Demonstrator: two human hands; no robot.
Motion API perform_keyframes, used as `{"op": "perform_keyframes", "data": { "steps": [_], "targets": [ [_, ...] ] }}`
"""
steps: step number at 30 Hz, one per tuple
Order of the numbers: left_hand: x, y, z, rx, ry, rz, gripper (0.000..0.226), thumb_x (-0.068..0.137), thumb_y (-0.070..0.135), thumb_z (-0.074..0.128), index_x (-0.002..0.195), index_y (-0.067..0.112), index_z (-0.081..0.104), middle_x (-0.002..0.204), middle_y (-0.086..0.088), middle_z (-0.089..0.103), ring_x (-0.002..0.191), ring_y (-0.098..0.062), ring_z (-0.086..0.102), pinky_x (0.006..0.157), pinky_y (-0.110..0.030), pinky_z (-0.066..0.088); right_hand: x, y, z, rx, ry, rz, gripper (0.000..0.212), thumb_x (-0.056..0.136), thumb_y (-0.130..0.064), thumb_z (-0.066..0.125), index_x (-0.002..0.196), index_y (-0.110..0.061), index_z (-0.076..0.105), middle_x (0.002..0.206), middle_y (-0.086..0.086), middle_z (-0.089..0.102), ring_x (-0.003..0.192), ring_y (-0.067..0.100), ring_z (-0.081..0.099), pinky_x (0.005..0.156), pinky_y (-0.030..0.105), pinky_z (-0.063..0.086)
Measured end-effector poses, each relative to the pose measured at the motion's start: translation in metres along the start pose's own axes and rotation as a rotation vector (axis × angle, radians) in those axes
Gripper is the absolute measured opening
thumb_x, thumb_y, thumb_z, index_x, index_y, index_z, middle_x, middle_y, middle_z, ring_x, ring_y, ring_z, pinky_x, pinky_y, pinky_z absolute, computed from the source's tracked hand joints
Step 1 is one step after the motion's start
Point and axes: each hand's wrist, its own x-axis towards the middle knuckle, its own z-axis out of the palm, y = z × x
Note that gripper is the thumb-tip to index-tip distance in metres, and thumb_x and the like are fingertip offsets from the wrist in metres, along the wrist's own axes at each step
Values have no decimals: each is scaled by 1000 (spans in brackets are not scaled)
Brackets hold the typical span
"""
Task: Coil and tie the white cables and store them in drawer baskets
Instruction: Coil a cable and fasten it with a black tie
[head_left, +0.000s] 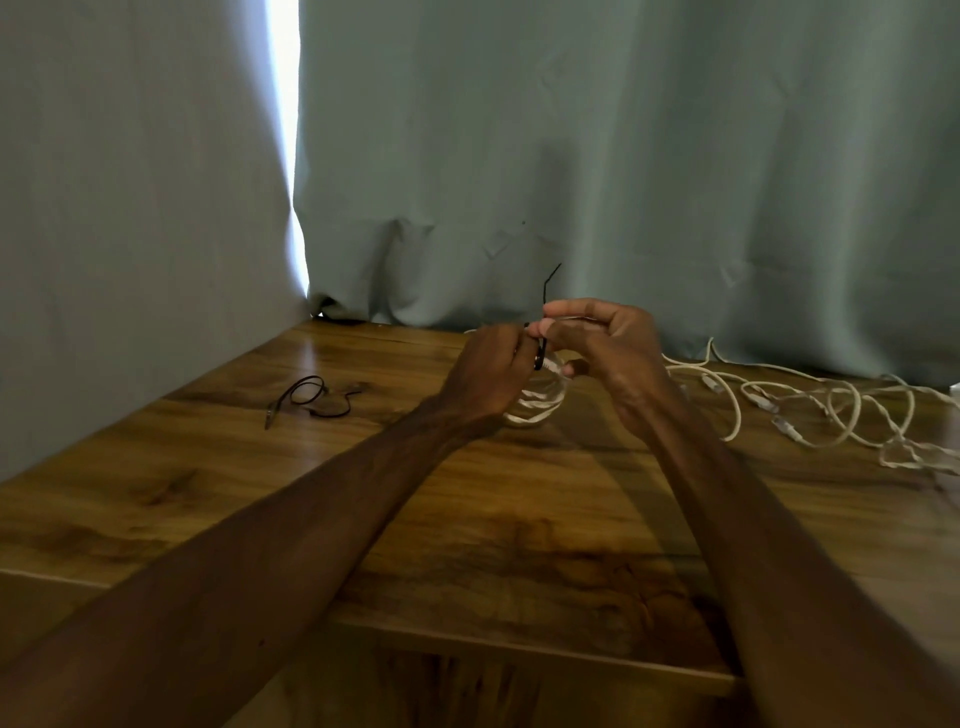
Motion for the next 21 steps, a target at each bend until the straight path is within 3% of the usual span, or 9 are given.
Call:
{"op": "perform_keyframes", "data": {
  "steps": [6,9,11,16,18,21],
  "targets": [
    [-2,10,-2,-42,4,39,39,109,21,42,74,21,57,67,-5,62,61,-20,59,56,-36,41,6,3,-10,2,62,35,23,86,-12,80,107,-6,76,93,6,81,90,18,77,62,23,57],
    [-4,16,-4,-60,-20,88,40,109,18,42,72,24,54,63,-1,59,55,-12,53,54,-28,36,9,8,-13,-5,84,83,19,86,-23,81,97,-8,80,91,5,80,86,16,72,64,25,56],
    [-6,21,-4,-95,-24,116,40,109,15,42,71,23,53,62,-1,58,55,-17,54,53,-28,37,11,11,-14,-42,83,100,24,87,-31,79,96,-8,80,91,4,80,87,14,71,68,28,57],
    [-7,27,-3,-139,28,168,35,109,13,43,78,19,58,63,10,56,55,-8,54,55,-20,38,8,13,-11,-10,36,164,22,90,-28,74,97,-7,78,86,10,78,71,16,72,63,27,58],
    [-6,26,-2,-83,78,183,33,107,16,43,80,13,60,65,5,60,57,-7,56,57,-26,43,9,13,-12,0,33,201,25,88,-29,76,98,-6,78,89,11,78,72,17,73,63,27,59],
    [-6,26,1,71,141,184,27,105,17,44,84,11,60,75,-5,63,67,-17,55,65,-36,46,12,17,-12,38,43,315,16,88,-24,75,92,-9,76,85,8,76,72,18,71,65,29,57]
  ]
}}
